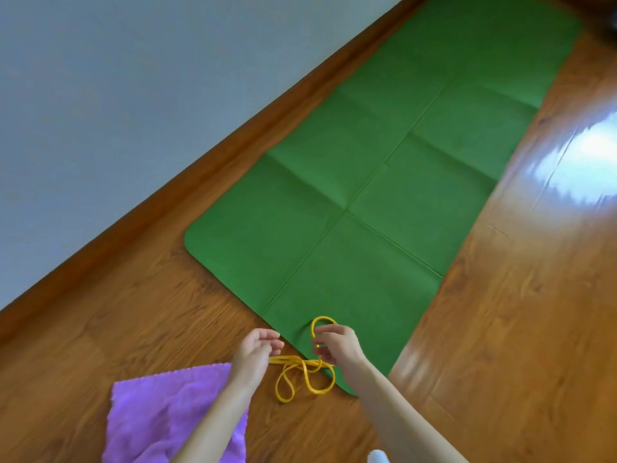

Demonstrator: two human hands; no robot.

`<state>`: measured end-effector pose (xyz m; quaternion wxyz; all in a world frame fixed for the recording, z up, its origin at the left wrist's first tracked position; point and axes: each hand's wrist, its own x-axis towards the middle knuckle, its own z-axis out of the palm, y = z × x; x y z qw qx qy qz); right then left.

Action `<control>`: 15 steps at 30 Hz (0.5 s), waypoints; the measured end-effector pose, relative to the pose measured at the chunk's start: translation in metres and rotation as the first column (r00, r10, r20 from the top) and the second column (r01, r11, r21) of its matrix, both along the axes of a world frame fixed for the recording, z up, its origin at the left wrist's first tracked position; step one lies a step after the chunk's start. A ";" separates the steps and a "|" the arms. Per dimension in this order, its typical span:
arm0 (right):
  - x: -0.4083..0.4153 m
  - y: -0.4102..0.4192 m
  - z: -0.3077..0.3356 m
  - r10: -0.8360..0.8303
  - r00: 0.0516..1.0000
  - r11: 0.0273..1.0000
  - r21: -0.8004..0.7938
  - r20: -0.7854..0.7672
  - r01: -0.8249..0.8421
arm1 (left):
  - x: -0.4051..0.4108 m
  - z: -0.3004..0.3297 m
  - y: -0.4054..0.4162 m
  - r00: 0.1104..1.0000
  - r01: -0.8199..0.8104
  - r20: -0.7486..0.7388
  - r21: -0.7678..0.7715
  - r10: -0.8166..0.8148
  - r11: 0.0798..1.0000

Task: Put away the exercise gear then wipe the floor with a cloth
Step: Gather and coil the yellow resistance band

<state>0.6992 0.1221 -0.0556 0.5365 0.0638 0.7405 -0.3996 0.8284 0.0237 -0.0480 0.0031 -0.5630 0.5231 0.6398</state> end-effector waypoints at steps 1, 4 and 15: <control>0.000 -0.005 -0.015 0.017 0.999 1.000 0.003 0.037 -0.018 | -0.002 -0.021 -0.002 0.999 0.042 0.007 -0.016 -0.042 0.999; 0.001 -0.017 -0.060 0.220 0.976 0.975 -0.014 -0.006 -0.220 | -0.009 -0.075 -0.007 0.989 0.151 0.005 -0.083 -0.151 0.985; 0.014 0.006 -0.133 0.778 0.393 0.529 0.175 -0.490 -0.831 | -0.003 -0.163 -0.010 0.921 0.349 -0.040 -0.351 -0.386 0.869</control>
